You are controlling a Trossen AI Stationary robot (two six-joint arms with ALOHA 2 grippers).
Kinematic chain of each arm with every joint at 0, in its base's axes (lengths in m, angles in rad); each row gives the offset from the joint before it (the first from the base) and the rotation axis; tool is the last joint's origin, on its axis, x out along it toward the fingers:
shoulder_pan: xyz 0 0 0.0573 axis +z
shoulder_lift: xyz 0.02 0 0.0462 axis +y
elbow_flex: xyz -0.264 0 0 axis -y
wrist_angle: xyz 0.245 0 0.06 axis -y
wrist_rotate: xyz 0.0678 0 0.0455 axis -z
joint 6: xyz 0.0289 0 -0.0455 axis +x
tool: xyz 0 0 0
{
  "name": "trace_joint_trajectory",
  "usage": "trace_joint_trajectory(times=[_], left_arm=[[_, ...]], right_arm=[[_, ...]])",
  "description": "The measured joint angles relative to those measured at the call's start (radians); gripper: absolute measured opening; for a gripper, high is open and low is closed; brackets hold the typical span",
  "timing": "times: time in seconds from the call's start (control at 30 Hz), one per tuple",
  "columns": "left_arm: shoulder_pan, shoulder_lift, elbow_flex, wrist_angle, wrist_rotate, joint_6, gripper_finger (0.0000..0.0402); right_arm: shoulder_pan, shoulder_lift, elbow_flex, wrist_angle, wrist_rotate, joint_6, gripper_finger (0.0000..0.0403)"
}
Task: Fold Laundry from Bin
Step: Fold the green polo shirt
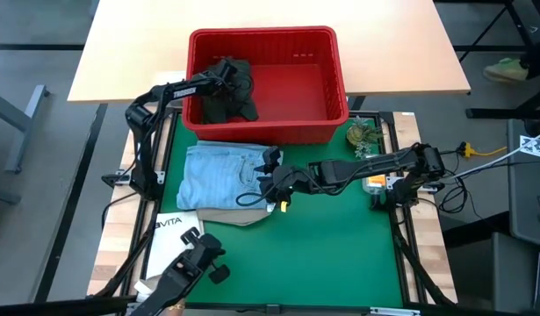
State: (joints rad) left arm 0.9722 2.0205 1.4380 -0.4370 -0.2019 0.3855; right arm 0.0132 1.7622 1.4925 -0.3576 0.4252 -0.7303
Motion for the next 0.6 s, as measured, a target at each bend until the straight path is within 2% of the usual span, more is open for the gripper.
trace_joint_trajectory(times=[0.27, 0.47, 0.6], left_arm=[[-0.002, -0.06, 0.07, -0.044, -0.009, -0.018, 0.0005], [-0.008, -0.109, 0.198, -0.108, -0.003, -0.019, 0.0003], [-0.018, -0.134, 0.281, -0.126, 0.037, -0.046, 0.0002]], right_arm=[[0.0, 0.0, 0.0, 0.0, 0.0, 0.0, 0.0147], [0.0, 0.0, 0.001, 0.0, 0.0, 0.0, 0.0147], [0.0, 0.0, 0.001, 0.0, 0.0, 0.0, 0.0147]])
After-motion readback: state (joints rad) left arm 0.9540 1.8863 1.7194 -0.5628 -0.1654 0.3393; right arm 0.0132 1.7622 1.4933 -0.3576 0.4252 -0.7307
